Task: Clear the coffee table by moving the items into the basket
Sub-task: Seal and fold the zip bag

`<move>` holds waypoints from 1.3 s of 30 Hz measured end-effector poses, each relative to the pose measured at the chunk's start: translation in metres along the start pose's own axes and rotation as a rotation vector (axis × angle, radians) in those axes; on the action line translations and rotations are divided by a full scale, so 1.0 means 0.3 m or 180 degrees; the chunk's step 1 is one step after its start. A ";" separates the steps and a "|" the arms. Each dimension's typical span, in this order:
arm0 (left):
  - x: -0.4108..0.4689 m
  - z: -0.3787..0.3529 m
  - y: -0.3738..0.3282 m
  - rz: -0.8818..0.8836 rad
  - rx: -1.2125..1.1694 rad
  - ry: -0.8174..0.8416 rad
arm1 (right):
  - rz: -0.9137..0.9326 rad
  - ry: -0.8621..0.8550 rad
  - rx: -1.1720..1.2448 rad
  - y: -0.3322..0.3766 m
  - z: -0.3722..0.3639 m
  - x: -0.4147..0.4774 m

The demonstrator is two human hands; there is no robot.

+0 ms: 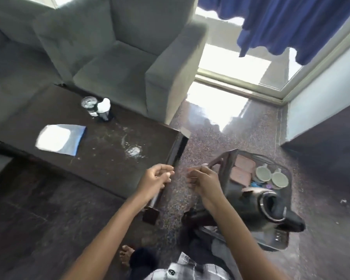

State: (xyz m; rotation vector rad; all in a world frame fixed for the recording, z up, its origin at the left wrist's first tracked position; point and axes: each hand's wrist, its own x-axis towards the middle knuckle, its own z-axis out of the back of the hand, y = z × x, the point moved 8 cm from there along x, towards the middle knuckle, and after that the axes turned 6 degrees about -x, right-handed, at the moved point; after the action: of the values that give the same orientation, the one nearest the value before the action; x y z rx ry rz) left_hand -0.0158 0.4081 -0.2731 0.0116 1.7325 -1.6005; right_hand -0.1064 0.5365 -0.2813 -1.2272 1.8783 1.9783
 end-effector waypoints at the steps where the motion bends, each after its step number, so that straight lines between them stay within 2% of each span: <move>1: -0.023 0.080 0.019 0.0003 -0.0090 -0.0066 | -0.0026 0.0044 0.0001 -0.021 -0.080 -0.010; 9: -0.184 0.632 0.140 -0.0003 -0.0657 -0.0640 | -0.0226 0.0543 -0.0308 -0.134 -0.631 -0.108; 16: -0.151 0.898 0.132 -0.0079 -0.1064 -0.0947 | -0.0322 0.0917 -0.0654 -0.135 -0.924 -0.072; 23: -0.005 1.134 0.115 0.0006 -0.1020 -0.0891 | -0.0678 0.0879 -0.0541 -0.182 -1.162 0.123; 28: 0.133 1.369 0.087 0.0195 -0.0994 -0.1175 | -0.1128 0.0795 -0.0610 -0.230 -1.367 0.351; 32: 0.232 1.516 0.060 0.0337 -0.0858 -0.1230 | -0.1262 0.0738 -0.0655 -0.250 -1.511 0.533; 39: 0.349 1.737 0.053 0.0627 -0.0835 -0.1389 | -0.1204 0.0410 -0.1344 -0.296 -1.678 0.762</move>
State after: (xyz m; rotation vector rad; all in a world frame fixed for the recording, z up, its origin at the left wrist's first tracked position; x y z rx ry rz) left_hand 0.1848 -0.0837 -0.3010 -0.2673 1.5279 -1.1241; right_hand 0.0227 0.0135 -0.4342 -1.7036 1.1768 2.1729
